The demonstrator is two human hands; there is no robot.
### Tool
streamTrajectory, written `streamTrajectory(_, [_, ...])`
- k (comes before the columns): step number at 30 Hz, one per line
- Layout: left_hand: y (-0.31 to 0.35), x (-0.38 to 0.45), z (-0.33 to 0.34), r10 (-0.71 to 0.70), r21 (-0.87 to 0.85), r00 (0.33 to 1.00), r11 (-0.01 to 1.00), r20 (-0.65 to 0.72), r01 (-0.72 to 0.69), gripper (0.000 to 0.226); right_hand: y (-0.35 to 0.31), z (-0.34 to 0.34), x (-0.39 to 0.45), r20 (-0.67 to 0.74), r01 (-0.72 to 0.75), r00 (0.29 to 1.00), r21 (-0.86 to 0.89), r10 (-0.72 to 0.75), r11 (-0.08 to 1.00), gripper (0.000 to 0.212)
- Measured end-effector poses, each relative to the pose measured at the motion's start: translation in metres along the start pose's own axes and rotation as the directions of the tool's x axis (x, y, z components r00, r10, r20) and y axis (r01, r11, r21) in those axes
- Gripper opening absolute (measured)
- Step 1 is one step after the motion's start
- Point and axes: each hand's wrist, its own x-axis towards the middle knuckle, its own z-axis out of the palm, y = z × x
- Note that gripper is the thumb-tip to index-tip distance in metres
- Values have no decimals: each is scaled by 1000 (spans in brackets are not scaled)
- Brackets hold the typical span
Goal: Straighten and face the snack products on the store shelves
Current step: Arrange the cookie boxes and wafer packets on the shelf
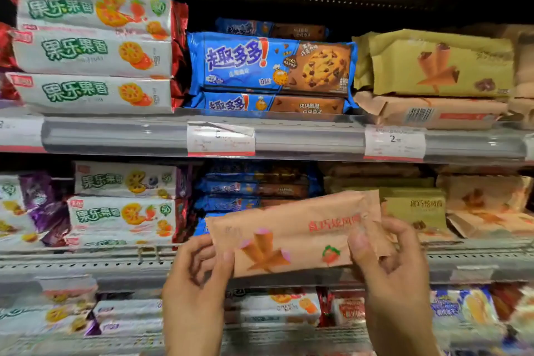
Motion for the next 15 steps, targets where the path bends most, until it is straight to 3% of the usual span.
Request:
streamTrajectory(3, [-15,2,-3,22,54,999,998,-29,-20,22,14,0,-3,-44,37,998,-134,-43,990,55])
streamTrajectory(7, [-19,-22,3,44,106,999,994,-30,-41,19,33,-16,-10,-104,128,975,-462,-197,877,9])
streamTrajectory(9, [-31,-16,20,12,113,1000,994,-8,-11,27,35,-34,-9,-87,184,949,-629,-303,756,18])
streamTrajectory(10, [-38,-12,25,-54,116,995,992,85,44,19,32,-43,-8,-83,189,940,-680,-330,709,29])
streamTrajectory(12, [-60,-19,35,-159,116,965,984,210,137,42,22,-64,-1,-116,178,926,-702,-358,689,45])
streamTrajectory(14, [-34,-37,71,-41,177,907,984,419,-37,28,9,-88,12,-153,188,909,-680,-388,709,45])
streamTrajectory(15, [-22,-50,93,34,319,921,933,388,-169,45,3,-102,21,-161,196,903,-670,-398,716,46])
